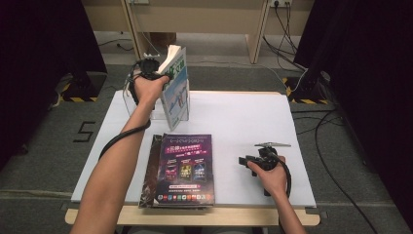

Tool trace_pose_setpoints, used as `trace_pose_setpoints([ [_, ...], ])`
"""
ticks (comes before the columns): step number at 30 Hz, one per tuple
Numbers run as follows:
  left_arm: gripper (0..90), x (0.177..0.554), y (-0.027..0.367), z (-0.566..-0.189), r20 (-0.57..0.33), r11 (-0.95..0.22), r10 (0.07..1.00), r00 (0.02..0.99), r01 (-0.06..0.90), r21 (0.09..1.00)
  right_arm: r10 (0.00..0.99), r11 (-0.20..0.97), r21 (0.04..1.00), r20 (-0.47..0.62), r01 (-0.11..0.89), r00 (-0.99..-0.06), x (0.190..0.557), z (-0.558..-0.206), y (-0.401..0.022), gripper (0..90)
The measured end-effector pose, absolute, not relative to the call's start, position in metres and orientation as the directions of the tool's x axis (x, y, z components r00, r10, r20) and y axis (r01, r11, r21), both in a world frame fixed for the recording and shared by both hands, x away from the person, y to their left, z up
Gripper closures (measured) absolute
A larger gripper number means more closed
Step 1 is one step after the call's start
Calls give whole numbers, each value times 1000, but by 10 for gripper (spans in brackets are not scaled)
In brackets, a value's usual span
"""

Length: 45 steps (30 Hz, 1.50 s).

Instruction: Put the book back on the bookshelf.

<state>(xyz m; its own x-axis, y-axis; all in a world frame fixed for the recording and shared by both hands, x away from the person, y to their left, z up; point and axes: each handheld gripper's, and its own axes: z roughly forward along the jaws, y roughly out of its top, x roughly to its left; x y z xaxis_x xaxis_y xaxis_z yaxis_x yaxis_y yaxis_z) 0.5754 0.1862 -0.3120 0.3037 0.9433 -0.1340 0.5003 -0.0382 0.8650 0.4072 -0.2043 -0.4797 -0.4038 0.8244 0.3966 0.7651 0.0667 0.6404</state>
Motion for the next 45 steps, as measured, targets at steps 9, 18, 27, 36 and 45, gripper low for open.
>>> trace_pose_setpoints([
  [9,738,572,188,-316,-135,-26,941,311,463,886,823,61,645,400,762,-404,407,-480,-205,588],
  [18,739,573,189,-318,-117,-20,951,287,434,901,824,64,651,392,757,-408,408,-480,-207,593],
  [27,739,567,188,-323,-105,10,967,230,379,925,825,62,655,391,753,-409,408,-480,-208,594],
  [36,738,568,177,-327,-78,-1,974,211,352,936,824,66,654,390,754,-411,407,-479,-207,596],
  [45,730,561,180,-332,-45,-7,987,157,315,949,825,71,650,388,756,-411,408,-480,-207,595],
])
